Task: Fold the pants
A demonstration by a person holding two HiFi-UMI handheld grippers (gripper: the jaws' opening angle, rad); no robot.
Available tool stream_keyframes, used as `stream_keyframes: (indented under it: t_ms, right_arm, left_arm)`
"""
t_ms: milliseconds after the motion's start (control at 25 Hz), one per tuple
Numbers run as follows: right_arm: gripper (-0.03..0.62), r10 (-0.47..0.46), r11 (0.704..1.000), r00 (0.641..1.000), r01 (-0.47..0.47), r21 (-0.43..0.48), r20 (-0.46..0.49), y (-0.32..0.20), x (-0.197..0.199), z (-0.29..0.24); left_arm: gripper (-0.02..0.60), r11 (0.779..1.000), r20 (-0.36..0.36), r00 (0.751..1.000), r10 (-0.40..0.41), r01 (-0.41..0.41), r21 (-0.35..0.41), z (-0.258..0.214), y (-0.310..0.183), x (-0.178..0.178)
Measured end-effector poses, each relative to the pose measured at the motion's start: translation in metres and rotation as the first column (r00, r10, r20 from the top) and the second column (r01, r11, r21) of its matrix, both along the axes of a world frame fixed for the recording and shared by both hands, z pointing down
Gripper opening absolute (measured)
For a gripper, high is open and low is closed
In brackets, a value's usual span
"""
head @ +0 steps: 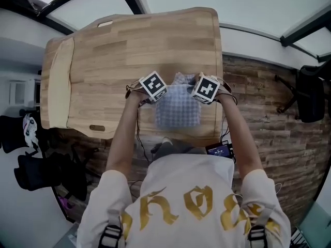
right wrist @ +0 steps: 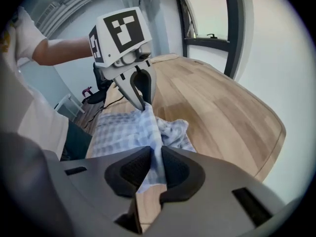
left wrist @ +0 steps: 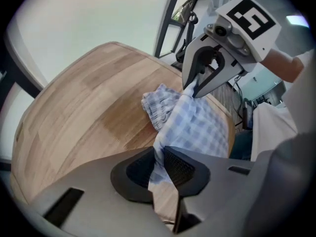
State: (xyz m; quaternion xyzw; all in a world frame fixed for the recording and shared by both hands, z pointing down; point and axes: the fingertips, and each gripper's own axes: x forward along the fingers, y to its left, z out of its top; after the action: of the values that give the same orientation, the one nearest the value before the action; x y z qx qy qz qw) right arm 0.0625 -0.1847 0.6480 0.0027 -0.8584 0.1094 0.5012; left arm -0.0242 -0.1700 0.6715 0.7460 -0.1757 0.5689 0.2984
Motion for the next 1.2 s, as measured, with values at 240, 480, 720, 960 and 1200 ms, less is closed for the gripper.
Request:
stream_keyframes:
  t_ms: [240,480,720,960,1200]
  right_arm:
    - [0.082,0.235,0.965,0.972,-0.237,-0.114,-0.030,-0.010,0.007,0.051]
    - [0.086,0.247,0.966,0.969,-0.246,-0.082,-0.002,-0.010,0.005,0.049]
    - [0.177,0.434,0.897,0.899,-0.427,-0.117,0.047,-0.013,0.015,0.034]
    - [0.212,0.684,0.729,0.705,-0.667,-0.151,0.187,-0.020,0.046,-0.020]
    - [0.082,0.764,0.574,0.493,-0.814,-0.090,0.416,0.006,0.065,-0.101]
  left_arm:
    - [0.087,0.994,0.055,0.993,-0.108,0.108,-0.004,0.045,-0.004,0.009]
    - [0.087,0.993,0.014,0.994,-0.104,0.105,-0.062,0.046,-0.005,0.009]
    - [0.137,0.976,-0.034,0.976,-0.217,0.217,-0.021,0.038,-0.002,-0.004]
    - [0.232,0.899,-0.223,0.888,-0.403,0.430,0.086,-0.018,-0.025,-0.031]
    - [0.077,0.725,-0.540,0.711,-0.450,0.644,0.244,-0.122,-0.012,-0.050]
